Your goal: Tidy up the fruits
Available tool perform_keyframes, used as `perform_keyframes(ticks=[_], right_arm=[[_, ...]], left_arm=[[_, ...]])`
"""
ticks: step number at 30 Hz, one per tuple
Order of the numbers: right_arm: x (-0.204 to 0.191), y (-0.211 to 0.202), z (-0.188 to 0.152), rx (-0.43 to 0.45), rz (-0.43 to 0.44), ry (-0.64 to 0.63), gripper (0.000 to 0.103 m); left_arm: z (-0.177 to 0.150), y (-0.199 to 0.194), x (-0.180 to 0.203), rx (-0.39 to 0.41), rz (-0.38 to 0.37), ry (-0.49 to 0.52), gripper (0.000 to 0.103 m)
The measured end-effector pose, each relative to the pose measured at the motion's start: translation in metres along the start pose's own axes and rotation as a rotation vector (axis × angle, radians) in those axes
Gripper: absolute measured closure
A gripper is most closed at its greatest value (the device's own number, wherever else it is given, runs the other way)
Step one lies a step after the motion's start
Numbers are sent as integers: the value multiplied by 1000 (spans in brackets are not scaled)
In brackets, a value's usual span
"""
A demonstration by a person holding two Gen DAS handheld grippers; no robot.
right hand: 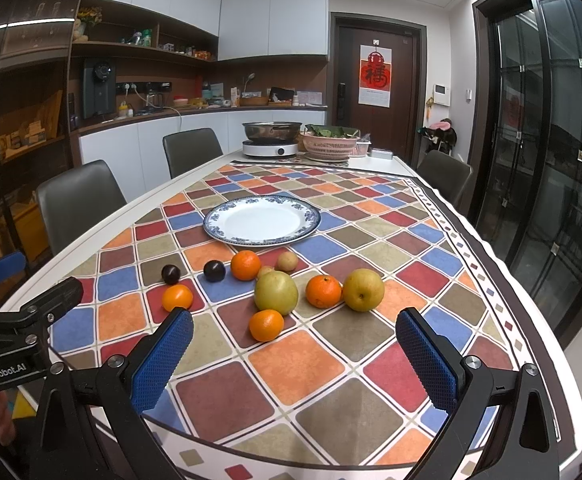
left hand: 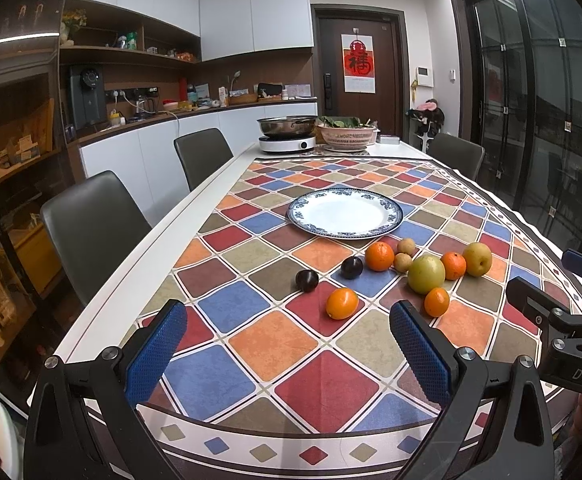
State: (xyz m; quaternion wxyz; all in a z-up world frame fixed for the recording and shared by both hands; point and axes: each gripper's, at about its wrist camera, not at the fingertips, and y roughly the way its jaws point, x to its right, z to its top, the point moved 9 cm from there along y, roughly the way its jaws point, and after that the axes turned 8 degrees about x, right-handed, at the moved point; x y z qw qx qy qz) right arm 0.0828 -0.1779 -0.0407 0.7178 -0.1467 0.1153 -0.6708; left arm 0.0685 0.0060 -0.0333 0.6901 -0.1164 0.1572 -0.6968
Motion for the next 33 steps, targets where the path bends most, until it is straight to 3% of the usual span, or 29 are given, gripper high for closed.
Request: perform_keyframes(ticks=[14,23,33], right_arm=[[-3,8,-3,-21,11,-6,1],[-9,29,-17,-96,42,-19,1],[-18,62,-33,-189,85,-14,5]], left_arm=[[-3,6,1,-26,-9,0,0],[-16,27,1,-92,-14,-5,0],[-24,56,13,-166,-57,54,20]])
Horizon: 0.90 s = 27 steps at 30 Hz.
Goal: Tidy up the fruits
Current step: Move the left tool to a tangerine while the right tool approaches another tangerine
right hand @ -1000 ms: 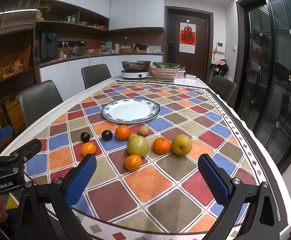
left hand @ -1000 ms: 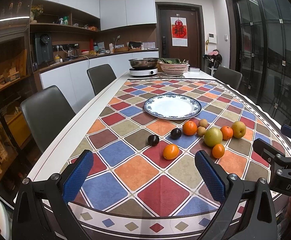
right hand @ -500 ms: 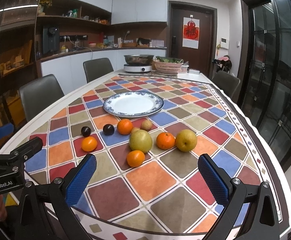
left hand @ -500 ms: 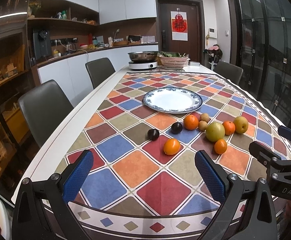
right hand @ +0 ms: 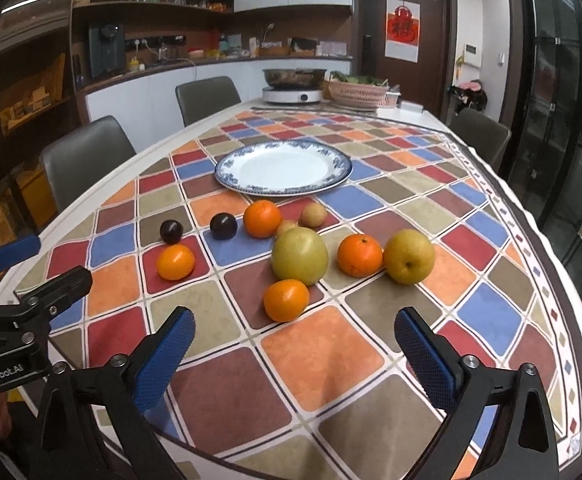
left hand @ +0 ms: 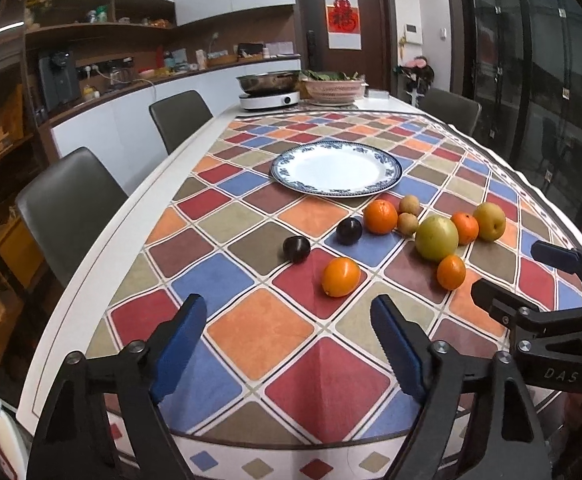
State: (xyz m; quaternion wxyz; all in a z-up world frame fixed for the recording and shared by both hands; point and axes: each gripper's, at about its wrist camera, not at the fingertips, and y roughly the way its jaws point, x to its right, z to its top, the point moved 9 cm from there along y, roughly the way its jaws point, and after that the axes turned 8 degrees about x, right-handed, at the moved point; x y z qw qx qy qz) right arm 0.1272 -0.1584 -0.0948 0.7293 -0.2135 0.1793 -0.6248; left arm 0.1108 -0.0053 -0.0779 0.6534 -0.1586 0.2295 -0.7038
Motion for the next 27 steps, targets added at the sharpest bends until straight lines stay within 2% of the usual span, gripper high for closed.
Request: perform_keyframes(ticks=[3,6,11,14,21,25,27], right_arm=[[2,9,1,-18,5,5,7],[3,18,3,-34,9,10,13],[2,34,1,-78,32,12,21],[1,45,-1,-105,53,16,24],[3,61,-10,-158,66,28,30],[2,66,-12,-174,72,29,35],[2,68,-13,-179,73,29,35]], left_arm=[[3,9,7,-21,-34,23,25],[5,23,13,-51,-70,35,29],[4,47,20,-111,-129,26,32],[0,65,26,-163,-168,11,38],[-7,87,34,-225,-200,11,46],[-7,94,36,-220,-189,50,55],[-5,96,35,-211,-182,63,55]])
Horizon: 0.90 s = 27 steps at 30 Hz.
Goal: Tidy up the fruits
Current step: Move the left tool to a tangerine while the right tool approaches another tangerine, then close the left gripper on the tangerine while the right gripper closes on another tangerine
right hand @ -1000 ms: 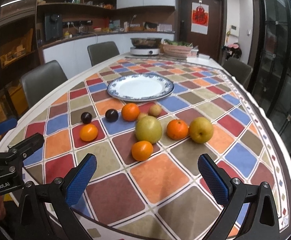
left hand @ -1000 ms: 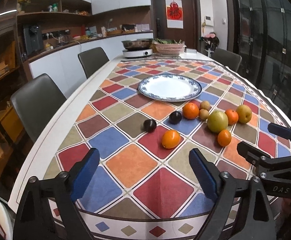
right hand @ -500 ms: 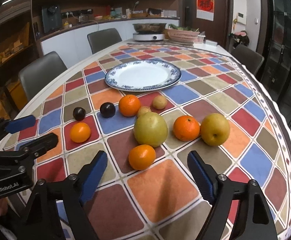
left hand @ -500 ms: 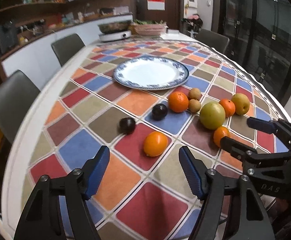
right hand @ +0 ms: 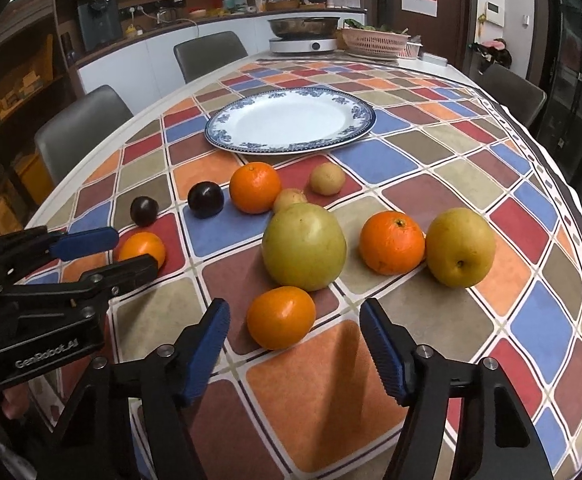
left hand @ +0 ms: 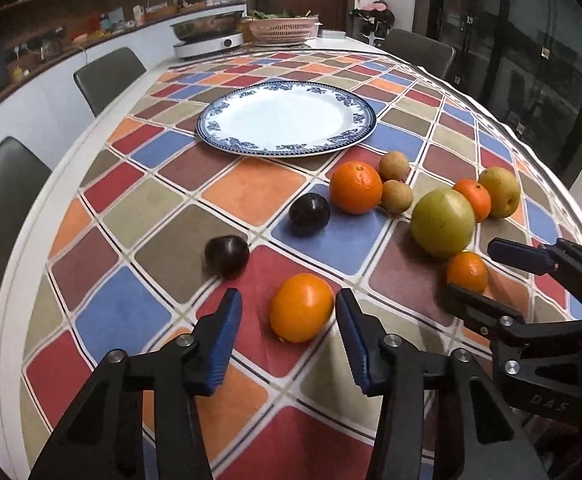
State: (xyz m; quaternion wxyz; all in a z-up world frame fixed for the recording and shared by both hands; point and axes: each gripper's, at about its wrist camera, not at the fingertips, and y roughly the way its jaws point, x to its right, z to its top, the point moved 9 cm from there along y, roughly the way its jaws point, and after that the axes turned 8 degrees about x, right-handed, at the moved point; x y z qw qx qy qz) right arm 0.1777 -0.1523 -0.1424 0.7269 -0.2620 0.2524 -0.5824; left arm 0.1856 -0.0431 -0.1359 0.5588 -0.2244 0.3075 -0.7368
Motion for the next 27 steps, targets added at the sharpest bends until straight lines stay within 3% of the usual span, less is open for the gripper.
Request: perform_keyframes(ticks=[5,10,16,27], right_arm=[[0,5,-2,-20,10,3,42],[1,8,-4,-29,15,8,51],[-3,5,-4,-25,40,2,67],[-7,-16,4,31,43,-18,67]], left_arm=[[-1,6,2,-13,-18,3,57],[-2,8,5,-20,-36,0,70],[-3,5,7,-18,-38,-4,70],[4,-21,13,30,-48,-16,70]])
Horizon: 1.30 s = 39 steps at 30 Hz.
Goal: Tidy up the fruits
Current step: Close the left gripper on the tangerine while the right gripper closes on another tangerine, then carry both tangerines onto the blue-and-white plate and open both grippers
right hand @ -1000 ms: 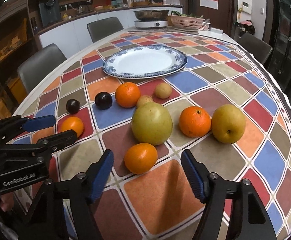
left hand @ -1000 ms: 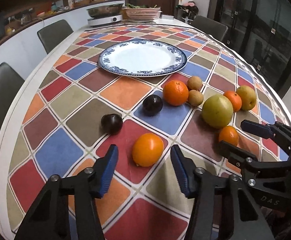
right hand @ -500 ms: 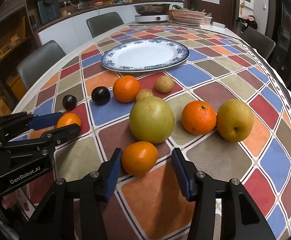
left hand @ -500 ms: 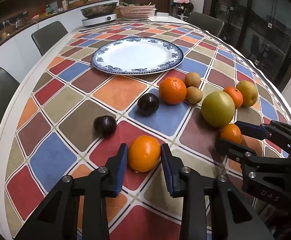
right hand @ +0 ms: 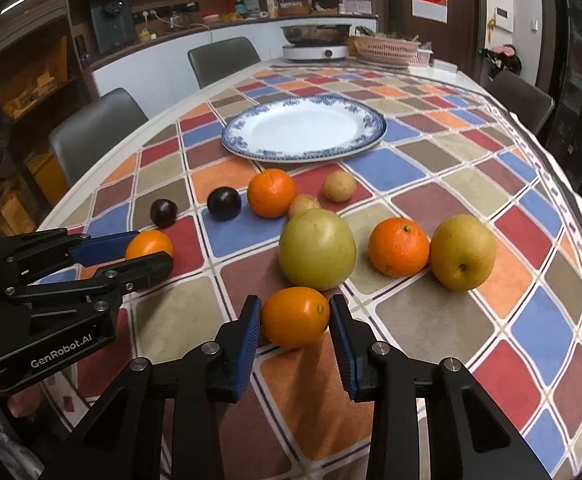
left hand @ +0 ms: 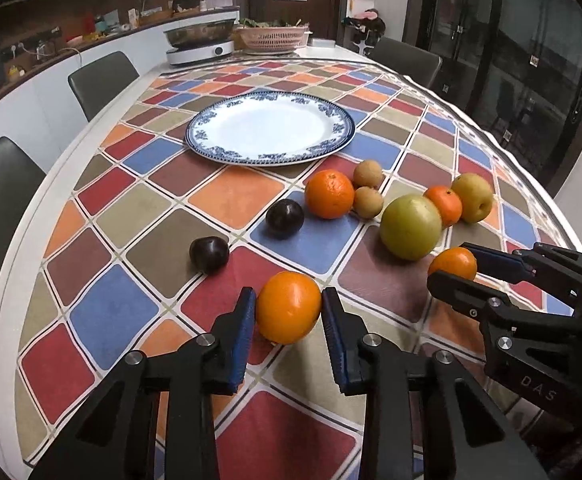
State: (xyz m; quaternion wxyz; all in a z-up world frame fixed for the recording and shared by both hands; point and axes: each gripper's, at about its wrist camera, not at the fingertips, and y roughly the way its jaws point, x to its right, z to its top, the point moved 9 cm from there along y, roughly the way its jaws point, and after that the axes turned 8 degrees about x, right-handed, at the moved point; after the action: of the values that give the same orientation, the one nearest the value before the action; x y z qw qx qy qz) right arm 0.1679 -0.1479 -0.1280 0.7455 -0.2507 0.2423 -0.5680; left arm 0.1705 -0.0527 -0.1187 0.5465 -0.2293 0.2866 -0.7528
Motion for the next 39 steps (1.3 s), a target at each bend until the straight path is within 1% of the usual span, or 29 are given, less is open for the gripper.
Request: perform_keyframes(ticks=[2,4,6,7,8,9,12,14,15,16,17,18,20,23,25,28,30,31,33,35,39], right_arm=[[-1,-7,5,22,-9,-10,68],[-2,-15,10,48,-18,-22,72],[-5,-22,17,77,-25,-39,72],[-6,-25,20,90,-28,-47,74],[-8,-26,21,96,-30,-56,78],[-9,-27,22,95,-31,-65,85],[-10,-28,18,84,-9,-51,86],[-7,-33,18,102,-8,-31,85],[-5,-35,18,108,-11,-22,79],[-5,-37,18,112,1,-11,64],[-6,-36,17,107,12,-3,58],[-8,-35,15,96,29,-1,55],[-19,-30,9,62,77,-31,55],[-35,-16,-6,-14,146,-70,55],[-38,-7,-11,-45,148,-93,56],[-37,2,-15,-72,148,-85,56],[-37,6,-16,-79,149,-89,57],[-37,7,-16,-80,150,-90,62],[-37,11,-18,-95,152,-94,68],[-36,15,-20,-111,161,-89,68],[-38,16,-19,-102,171,-94,69]], left_arm=[[1,-4,1,8,-3,-2,70],[3,-8,2,16,-7,-1,70],[6,-13,2,30,-5,0,70],[7,-15,1,34,-3,-1,70],[8,-18,0,41,-1,-5,70],[8,-20,0,47,1,-7,70],[6,-25,2,59,3,-2,70],[4,-27,5,60,1,6,70],[1,-28,7,60,1,15,70],[1,-29,7,60,4,17,70],[-1,-30,7,60,9,17,70],[-3,-31,6,56,11,14,70],[-5,-30,3,48,15,5,70],[-8,-26,-5,29,27,-17,70],[-11,-21,-9,10,33,-33,70],[-14,-15,-12,-10,35,-39,70],[-15,-13,-13,-18,36,-39,70],[-15,-11,-13,-22,36,-39,70],[-16,-9,-13,-31,37,-41,70],[-16,-8,-14,-34,39,-40,70],[-14,-8,-15,-35,47,-32,70]])
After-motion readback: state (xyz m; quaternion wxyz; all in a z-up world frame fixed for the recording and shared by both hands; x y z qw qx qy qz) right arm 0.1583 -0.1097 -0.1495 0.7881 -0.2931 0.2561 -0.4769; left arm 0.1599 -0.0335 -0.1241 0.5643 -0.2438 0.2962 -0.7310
